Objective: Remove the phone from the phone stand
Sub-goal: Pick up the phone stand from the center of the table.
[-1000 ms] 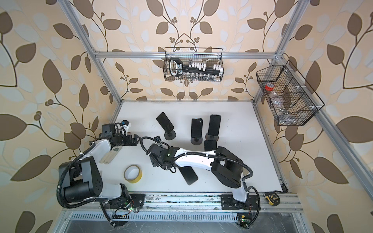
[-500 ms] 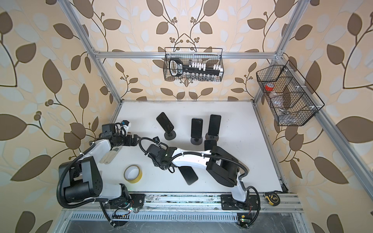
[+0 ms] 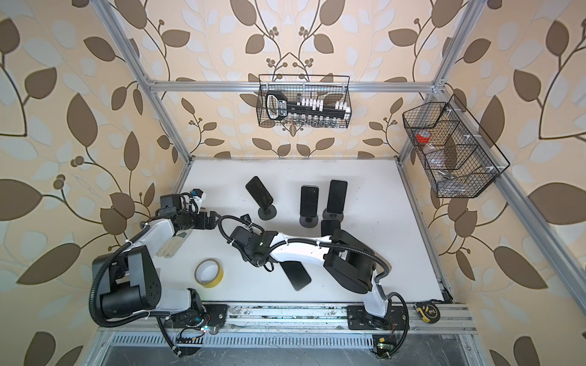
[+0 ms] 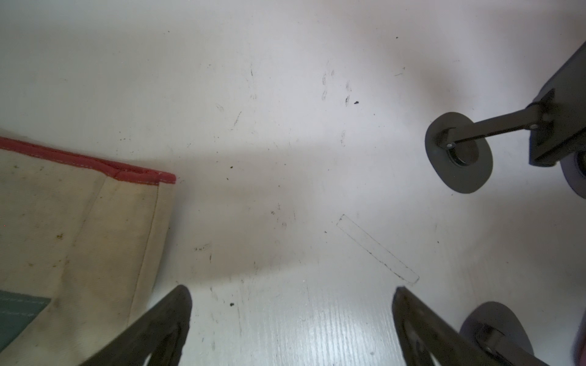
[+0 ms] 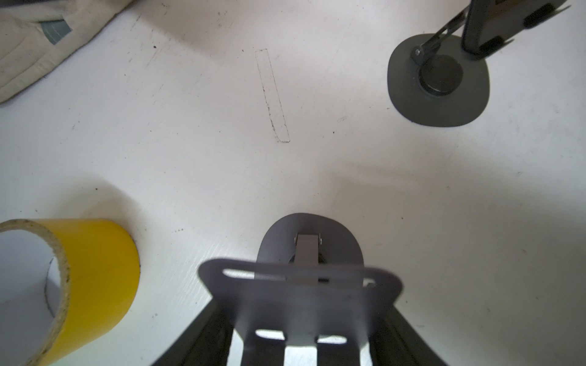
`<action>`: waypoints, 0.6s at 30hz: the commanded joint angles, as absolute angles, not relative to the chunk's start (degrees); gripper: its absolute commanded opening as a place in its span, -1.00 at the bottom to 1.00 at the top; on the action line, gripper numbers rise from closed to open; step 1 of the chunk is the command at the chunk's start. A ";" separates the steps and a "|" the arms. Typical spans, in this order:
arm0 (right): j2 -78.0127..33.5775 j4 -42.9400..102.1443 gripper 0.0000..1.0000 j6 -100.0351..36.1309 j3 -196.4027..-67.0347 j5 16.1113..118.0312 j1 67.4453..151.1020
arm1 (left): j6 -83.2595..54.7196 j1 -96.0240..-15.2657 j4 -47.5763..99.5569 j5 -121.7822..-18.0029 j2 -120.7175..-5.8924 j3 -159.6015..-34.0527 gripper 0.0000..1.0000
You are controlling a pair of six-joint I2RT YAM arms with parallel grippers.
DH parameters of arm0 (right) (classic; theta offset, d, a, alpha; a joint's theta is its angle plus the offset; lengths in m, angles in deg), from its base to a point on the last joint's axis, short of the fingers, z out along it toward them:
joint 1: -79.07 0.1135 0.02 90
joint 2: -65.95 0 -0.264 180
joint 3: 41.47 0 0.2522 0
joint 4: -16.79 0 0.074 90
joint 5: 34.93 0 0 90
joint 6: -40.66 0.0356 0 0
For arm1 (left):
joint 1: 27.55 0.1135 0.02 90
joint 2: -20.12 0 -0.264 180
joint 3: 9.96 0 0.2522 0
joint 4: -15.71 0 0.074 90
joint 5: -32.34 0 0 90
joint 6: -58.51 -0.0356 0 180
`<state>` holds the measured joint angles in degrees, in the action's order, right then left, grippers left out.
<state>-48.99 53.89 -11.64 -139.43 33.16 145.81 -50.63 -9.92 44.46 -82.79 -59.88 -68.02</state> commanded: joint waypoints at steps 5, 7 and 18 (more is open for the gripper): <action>-48.33 54.72 0.27 -11.19 -139.40 31.66 145.78 | -51.35 -9.97 43.90 -84.56 -58.76 -69.07 0.98; -47.91 54.87 0.27 -11.04 -139.67 31.54 145.78 | -51.38 -9.97 43.95 -84.56 -58.80 -69.07 0.98; -40.05 57.52 0.27 -14.46 -142.15 33.73 142.33 | -51.45 -9.92 44.01 -84.71 -58.87 -69.11 0.98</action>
